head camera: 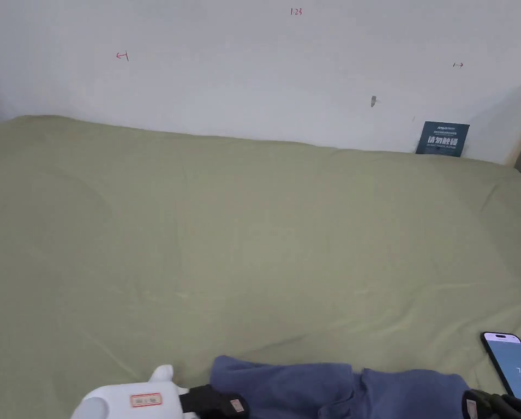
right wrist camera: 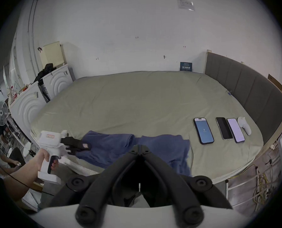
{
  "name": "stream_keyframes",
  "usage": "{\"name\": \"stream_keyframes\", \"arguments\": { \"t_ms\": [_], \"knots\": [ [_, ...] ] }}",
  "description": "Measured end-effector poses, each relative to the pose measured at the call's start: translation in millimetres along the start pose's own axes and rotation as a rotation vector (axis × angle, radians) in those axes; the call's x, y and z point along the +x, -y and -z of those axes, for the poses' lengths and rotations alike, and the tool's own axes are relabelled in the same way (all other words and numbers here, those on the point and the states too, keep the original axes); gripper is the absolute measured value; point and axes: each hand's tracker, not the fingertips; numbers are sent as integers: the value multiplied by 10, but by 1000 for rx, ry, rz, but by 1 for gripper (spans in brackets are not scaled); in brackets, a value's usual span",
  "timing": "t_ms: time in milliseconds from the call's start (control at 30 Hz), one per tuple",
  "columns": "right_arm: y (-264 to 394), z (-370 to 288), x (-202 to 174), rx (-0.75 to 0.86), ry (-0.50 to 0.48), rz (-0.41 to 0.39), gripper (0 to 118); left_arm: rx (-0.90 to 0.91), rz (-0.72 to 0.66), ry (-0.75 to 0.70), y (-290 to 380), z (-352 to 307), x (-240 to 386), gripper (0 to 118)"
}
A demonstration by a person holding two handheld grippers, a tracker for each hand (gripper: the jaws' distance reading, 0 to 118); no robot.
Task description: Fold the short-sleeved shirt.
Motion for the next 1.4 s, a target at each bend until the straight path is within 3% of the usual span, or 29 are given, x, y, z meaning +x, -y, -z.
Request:
{"name": "stream_keyframes", "arguments": {
  "t_ms": [267,400,467,800,833,867,900,933,1100,1133,1167,1200,1233,1400],
  "knots": [
    [-96,93,-38,14,-9,-8,0,293,355,-275,-425,-1679,843,13],
    [-116,174,-135,11,-44,-23,0,361,550,-527,-359,-2074,1391,13],
    [-118,189,-179,7,-56,-35,0,330,646,-616,-352,-1953,1526,13],
    [-86,90,-61,-1,-33,-22,0,-19,806,-487,58,-124,1742,17],
    [-82,80,-35,-4,-26,-16,0,-60,799,-464,78,33,1706,23],
    [-69,61,3,-8,-12,-8,0,-100,777,-437,122,200,1614,40],
    [-65,55,13,-8,-9,-8,0,-146,743,-398,154,271,1558,69],
    [-55,42,32,-9,-3,-4,0,-157,683,-371,163,324,1443,78],
    [-22,16,79,-15,15,7,0,-14,550,-274,61,113,1182,71],
    [-12,23,78,-16,15,6,0,36,479,-217,71,66,1141,63],
    [1,41,82,-18,12,5,0,61,432,-159,73,70,1053,47],
    [9,61,75,-23,7,6,0,44,397,-97,92,120,960,17],
    [16,78,62,-29,5,8,0,11,370,-53,119,202,891,10],
    [32,113,-38,-38,-22,-1,0,-114,370,-114,449,717,501,7]
  ]
}}
